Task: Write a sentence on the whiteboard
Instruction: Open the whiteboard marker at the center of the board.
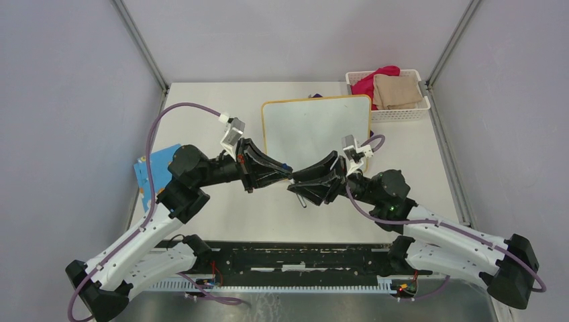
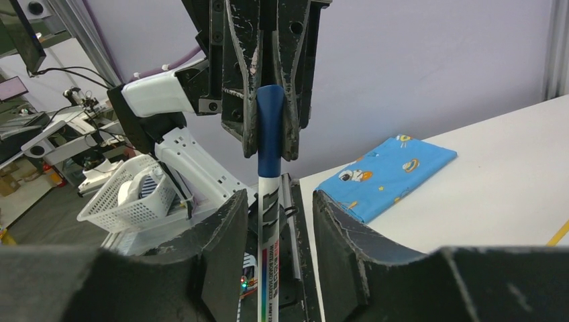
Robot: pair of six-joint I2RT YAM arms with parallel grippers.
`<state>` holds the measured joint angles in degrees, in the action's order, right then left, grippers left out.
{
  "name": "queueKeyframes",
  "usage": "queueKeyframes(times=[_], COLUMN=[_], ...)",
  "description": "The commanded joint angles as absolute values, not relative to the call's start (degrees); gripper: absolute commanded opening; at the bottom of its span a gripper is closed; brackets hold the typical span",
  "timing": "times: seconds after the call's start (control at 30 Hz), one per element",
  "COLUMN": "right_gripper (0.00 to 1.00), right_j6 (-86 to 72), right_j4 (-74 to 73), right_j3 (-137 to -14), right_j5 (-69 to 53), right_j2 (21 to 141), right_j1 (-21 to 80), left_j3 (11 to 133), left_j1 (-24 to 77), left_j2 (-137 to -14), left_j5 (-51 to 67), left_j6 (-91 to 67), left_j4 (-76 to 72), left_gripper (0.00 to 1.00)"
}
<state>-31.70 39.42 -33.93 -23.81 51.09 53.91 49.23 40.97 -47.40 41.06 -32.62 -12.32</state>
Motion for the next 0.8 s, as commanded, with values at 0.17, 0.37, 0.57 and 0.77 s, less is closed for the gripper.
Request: queueKeyframes(times=[0.17,0.37,0.57,0.77], right_gripper=[0.32,0.08,0.00,0.00], right_j6=[-34.2,-32.6,-29.5,-28.1], right_j4=[44.8,44.3,42.1,40.3], right_j3=[-36.4,-35.3,-32.1,-30.0], right_j5=[-26.7,-27.9,-27.1,-26.0], right_j2=[52.7,52.4,50.5,48.4], right_j1=[53.7,53.7,53.7,53.7], left_j3=[51.3,51.2,52.1,52.3], left_j1=[41.1,41.1,41.1,41.1], left_j2=[-46.1,-46.4,-44.9,-43.4], left_j5=[42.1,41.5,37.6,33.3], left_j6=[-29.8,-30.8,-31.2,-31.0], left_j4=[-12.4,-12.9,-13.3,-13.4], left_gripper=[0.02,0.02,0.02,0.02])
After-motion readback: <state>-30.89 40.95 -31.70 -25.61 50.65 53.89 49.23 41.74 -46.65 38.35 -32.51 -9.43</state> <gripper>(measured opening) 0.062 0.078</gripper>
